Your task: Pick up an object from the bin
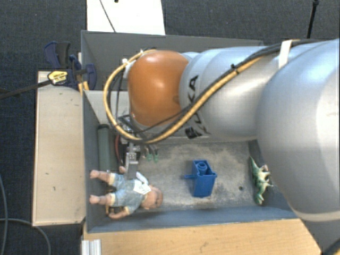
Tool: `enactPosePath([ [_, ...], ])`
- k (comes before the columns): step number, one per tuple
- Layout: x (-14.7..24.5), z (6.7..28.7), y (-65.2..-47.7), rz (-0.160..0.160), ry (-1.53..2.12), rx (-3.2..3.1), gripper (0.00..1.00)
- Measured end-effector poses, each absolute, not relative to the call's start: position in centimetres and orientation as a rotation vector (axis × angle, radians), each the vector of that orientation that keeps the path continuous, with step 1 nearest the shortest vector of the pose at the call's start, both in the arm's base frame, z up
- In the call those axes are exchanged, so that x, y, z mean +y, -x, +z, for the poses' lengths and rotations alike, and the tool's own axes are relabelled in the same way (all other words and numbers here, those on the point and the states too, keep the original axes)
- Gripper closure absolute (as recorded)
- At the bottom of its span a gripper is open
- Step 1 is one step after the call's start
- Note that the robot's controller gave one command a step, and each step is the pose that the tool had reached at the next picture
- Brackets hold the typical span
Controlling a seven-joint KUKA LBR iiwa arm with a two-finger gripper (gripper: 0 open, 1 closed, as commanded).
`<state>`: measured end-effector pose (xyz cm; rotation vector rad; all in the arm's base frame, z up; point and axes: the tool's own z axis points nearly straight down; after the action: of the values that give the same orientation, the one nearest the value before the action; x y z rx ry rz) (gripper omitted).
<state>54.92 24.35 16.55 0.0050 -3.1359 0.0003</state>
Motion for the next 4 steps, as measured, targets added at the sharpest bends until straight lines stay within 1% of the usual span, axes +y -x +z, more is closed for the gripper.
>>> enactPosePath([
  [1,24.2,17.1,-55.1,-0.003,0.006,-3.144,1.00],
  [2,24.2,17.1,-55.1,-0.003,0.007,-3.144,1.00],
  [3,24.4,21.4,-54.4,0.003,0.014,-3.137,1.00],
  [4,24.4,26.0,-54.4,-0.006,0.022,-3.149,1.00],
])
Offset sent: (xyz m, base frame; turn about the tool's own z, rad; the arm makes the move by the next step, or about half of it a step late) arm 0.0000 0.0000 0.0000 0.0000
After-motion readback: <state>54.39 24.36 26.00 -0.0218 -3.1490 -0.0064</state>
